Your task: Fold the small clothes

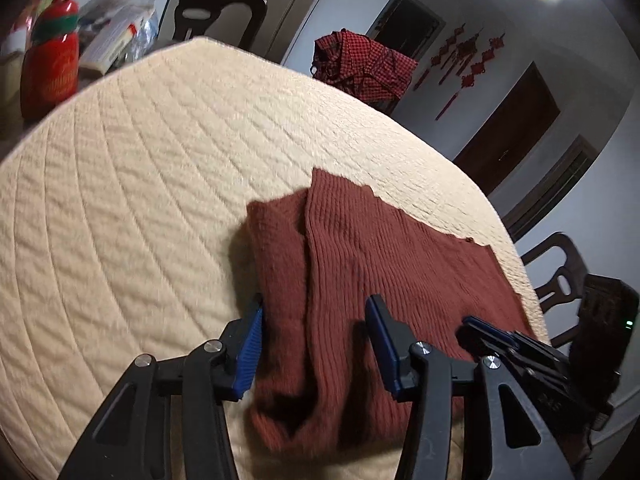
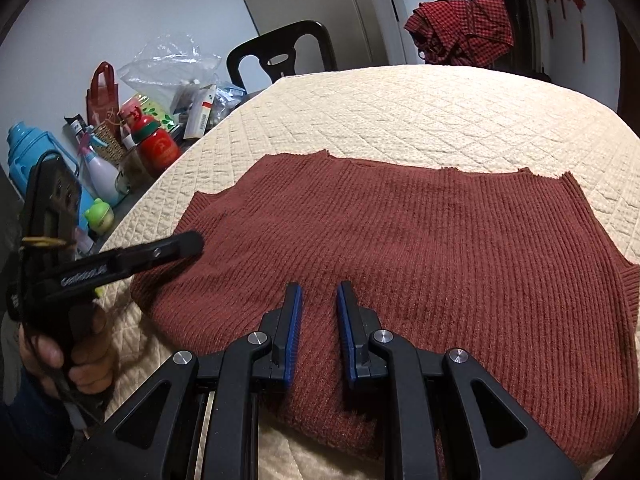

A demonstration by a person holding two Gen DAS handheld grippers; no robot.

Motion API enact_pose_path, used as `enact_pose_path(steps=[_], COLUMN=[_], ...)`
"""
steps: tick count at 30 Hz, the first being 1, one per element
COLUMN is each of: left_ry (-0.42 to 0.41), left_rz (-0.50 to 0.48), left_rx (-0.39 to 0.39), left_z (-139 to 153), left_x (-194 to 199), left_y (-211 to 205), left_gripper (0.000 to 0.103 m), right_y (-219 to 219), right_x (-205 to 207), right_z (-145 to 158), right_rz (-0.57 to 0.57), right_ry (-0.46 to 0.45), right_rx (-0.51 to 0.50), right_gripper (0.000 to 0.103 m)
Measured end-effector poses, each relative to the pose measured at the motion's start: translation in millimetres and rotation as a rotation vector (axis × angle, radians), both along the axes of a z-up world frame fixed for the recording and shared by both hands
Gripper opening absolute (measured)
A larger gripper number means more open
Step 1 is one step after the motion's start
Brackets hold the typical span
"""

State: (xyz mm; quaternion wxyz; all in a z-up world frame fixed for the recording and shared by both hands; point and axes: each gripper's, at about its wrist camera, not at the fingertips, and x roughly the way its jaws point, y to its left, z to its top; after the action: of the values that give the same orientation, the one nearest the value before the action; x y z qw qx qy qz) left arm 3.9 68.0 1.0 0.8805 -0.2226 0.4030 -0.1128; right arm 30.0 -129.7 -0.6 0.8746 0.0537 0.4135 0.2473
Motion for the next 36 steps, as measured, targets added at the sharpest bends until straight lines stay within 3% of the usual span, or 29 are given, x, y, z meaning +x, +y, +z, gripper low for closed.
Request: enact_pose_path(steps=[5, 12, 14, 17, 28, 36], left_ry=[0.010, -0.006, -0.007, 0.006, -0.002, -0.004], left_rz=[-0.013, -0.021, -0.014, 0.005, 0.007, 0.002], left_rx=[-0.084, -0.069, -0.038, -0.054, -0.053, -0.050], left_z=[-3.3, -4.0, -4.6, -7.9, -8.8, -8.0], left_x=[-5.4, 14.1, 16.4, 15.0, 11.5, 10.4], left_y=[1.9, -9.2, -12.8, -7.9, -4.9, -5.0], left_gripper=[0.052, 0.050, 0.033, 0.024, 0.024, 0.024], right_y=[-0.1, 0.1, 0.2, 5.8, -8.1, -8.3], right_x=[0.4, 1.1, 0.4, -9.0, -42.6, -33.9], right_z=[-0.6, -2.2, -2.0, 2.2, 5.5, 1.1], right_rz=[0.000, 0.000, -0.002, -0.004, -0.011, -0.002], right_ry=[0.000, 0.002, 0.003, -0.013, 0.006, 0.029], right_rx=[-0.002, -0.001, -0.001, -0.045, -0.006, 0.028], right_gripper=[0.018, 0.018, 0.018, 0.018, 0.018, 0.009])
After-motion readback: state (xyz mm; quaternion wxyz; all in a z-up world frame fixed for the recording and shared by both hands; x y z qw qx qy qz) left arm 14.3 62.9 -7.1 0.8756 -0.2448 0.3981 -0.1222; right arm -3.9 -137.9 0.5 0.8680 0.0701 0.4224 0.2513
